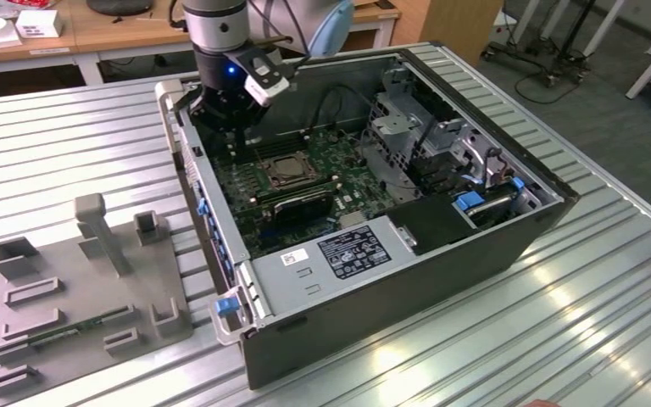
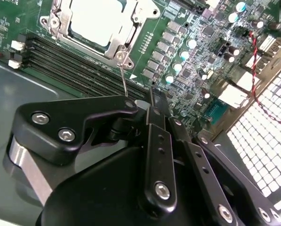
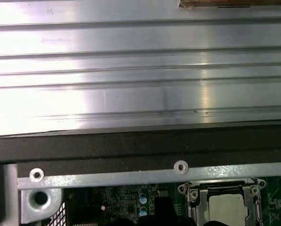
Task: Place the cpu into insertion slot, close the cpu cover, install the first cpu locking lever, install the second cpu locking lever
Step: 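Install the first cpu locking lever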
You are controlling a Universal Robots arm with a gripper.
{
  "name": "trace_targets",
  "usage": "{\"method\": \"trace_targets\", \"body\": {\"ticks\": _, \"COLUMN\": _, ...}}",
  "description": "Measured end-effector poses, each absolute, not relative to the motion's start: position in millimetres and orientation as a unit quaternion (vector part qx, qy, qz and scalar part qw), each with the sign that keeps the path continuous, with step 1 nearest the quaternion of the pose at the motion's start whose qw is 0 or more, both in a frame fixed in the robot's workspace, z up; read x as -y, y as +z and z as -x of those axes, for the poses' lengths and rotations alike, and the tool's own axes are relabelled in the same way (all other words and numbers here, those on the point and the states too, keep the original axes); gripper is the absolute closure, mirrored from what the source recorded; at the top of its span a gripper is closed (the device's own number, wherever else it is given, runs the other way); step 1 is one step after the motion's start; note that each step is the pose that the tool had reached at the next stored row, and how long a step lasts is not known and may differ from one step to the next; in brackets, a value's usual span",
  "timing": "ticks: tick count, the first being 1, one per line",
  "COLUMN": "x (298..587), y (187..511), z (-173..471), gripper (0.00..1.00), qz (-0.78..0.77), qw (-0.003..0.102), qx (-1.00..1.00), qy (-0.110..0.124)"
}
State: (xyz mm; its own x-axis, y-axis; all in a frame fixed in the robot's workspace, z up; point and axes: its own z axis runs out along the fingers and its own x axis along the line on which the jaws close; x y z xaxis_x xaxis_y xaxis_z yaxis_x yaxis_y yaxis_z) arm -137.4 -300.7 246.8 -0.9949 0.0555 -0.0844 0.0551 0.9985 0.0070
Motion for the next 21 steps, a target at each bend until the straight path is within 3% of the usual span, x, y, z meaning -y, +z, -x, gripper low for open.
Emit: {"method": "trace_targets", "body": {"ticks": 21, "x": 298.1, "y": 245.3, "z": 135.8, "gripper": 0.9, "qz": -0.028, "qw": 0.043, "qx": -0.999, "qy": 0.003}}
